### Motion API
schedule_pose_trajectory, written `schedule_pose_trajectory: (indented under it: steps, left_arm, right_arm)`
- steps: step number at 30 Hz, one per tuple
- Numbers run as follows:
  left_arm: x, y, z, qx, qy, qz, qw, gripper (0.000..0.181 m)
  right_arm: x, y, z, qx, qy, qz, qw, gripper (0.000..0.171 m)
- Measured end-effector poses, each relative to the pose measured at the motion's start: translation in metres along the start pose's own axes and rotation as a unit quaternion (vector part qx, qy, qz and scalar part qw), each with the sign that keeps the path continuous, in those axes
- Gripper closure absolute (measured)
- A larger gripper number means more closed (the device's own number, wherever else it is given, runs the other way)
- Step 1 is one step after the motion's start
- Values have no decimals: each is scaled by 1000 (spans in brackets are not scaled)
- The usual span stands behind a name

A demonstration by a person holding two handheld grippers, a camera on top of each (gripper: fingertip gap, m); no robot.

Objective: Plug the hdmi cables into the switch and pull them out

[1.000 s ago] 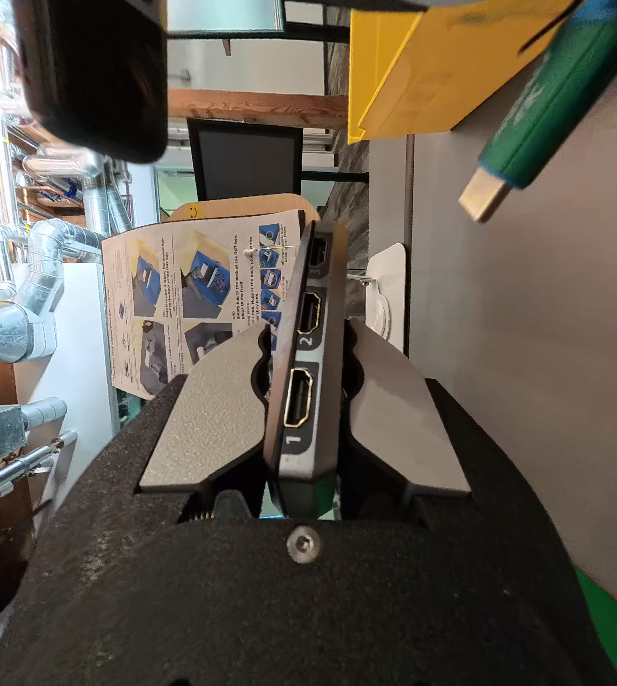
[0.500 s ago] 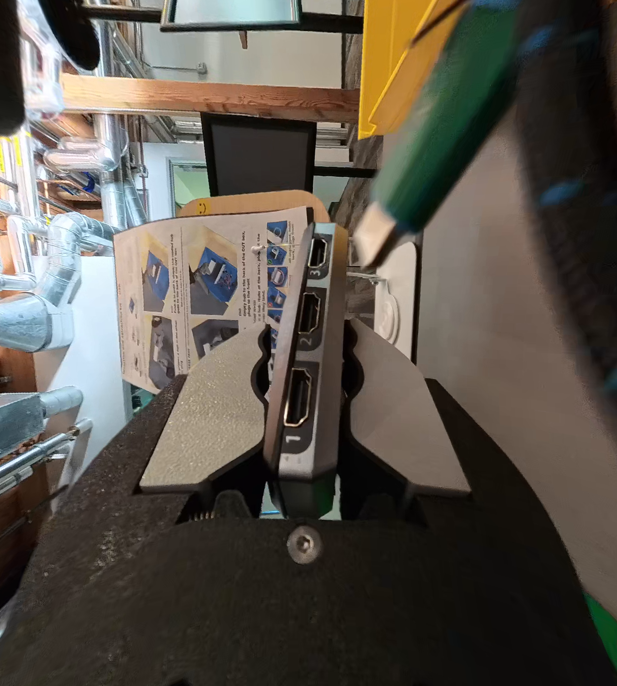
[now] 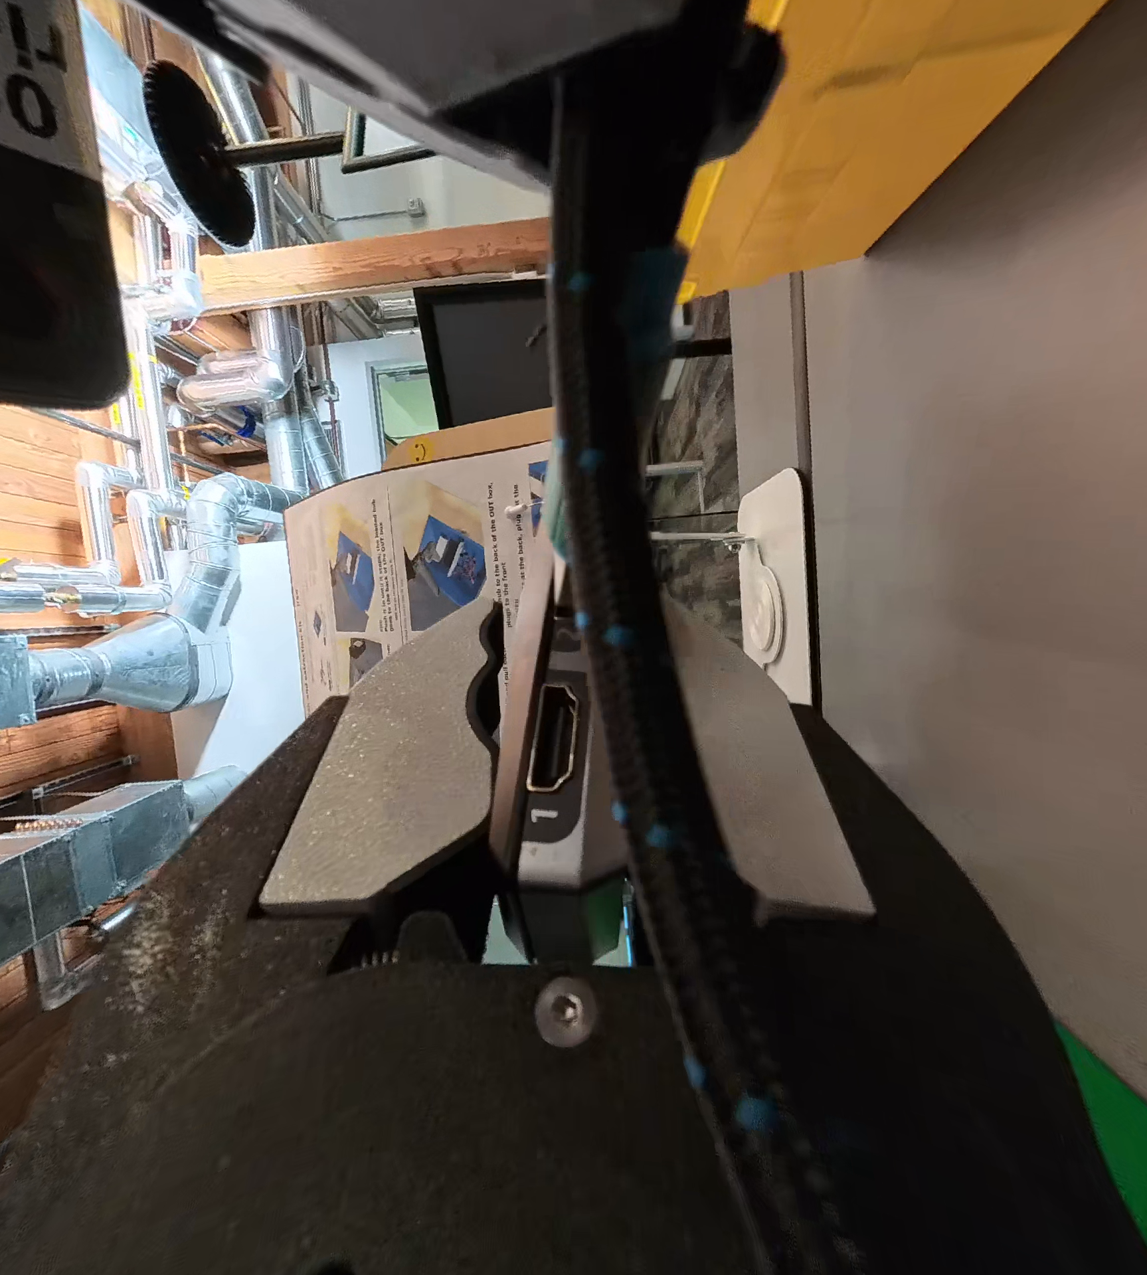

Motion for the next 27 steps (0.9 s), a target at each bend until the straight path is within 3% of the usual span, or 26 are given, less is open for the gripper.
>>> schedule_pose_trajectory:
  steps: [16, 27]
  left_arm:
    - [7, -2, 8, -24, -48, -10, 998, 144]
    - [5, -4, 4, -14, -37, -35, 999, 145]
  right_arm:
    - [-2, -5, 13, 49, -44, -15, 998, 159]
    - [1, 0, 24, 150, -50, 10, 987, 159]
Point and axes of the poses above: each gripper's, where its closed fingertips meet, y back along the fingers, x out of its top, z = x × y across the jaws, the point moved 8 cm from there along y, back along the fingers, and after that the axes turned 14 degrees about -y, right-handed, at the moved point
